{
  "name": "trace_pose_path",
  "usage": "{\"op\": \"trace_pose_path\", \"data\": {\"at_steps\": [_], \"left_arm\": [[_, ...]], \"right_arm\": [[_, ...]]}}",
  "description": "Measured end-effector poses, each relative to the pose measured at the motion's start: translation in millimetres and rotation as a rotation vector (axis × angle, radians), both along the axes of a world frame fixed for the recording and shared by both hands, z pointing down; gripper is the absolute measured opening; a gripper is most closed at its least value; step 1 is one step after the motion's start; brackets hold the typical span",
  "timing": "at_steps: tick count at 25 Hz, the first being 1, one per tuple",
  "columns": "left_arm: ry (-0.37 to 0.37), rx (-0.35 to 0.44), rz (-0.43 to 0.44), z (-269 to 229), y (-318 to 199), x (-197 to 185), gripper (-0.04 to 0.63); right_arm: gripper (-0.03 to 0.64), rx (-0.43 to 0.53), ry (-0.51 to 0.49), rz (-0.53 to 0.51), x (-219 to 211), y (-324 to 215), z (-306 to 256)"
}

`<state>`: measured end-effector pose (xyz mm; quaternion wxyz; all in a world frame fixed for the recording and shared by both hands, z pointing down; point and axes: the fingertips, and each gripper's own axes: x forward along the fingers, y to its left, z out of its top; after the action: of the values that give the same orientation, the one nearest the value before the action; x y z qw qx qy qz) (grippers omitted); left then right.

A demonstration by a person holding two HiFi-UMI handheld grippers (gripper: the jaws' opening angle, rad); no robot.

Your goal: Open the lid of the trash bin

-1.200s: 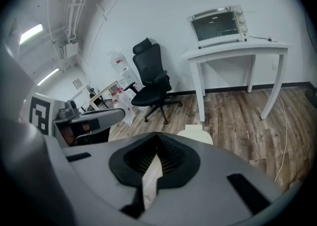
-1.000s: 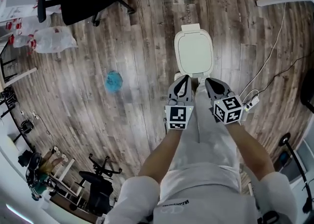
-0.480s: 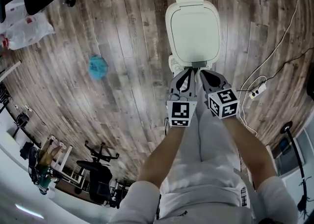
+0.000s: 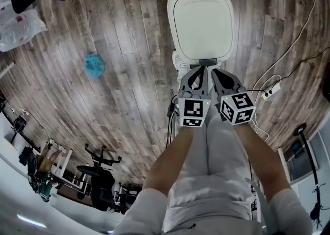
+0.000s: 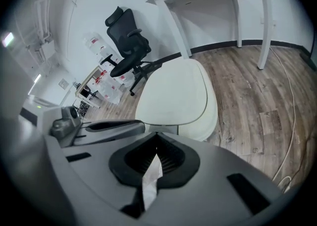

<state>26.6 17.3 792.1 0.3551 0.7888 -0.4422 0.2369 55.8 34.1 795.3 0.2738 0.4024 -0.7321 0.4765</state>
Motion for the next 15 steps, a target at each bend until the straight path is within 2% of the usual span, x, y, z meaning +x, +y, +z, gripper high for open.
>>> {"op": "trace_pose_path", "data": {"at_steps": [7, 15], "left_arm": [[-0.004, -0.045, 0.01, 21, 6, 18, 0.002], [-0.025, -0.041, 0.009, 28, 8, 22, 0.002]], "right_arm": [[0.015, -0.018, 0.011, 0.023, 19, 14, 5], [0.015, -0.019, -0.019, 0.031, 14, 12, 8]]}}
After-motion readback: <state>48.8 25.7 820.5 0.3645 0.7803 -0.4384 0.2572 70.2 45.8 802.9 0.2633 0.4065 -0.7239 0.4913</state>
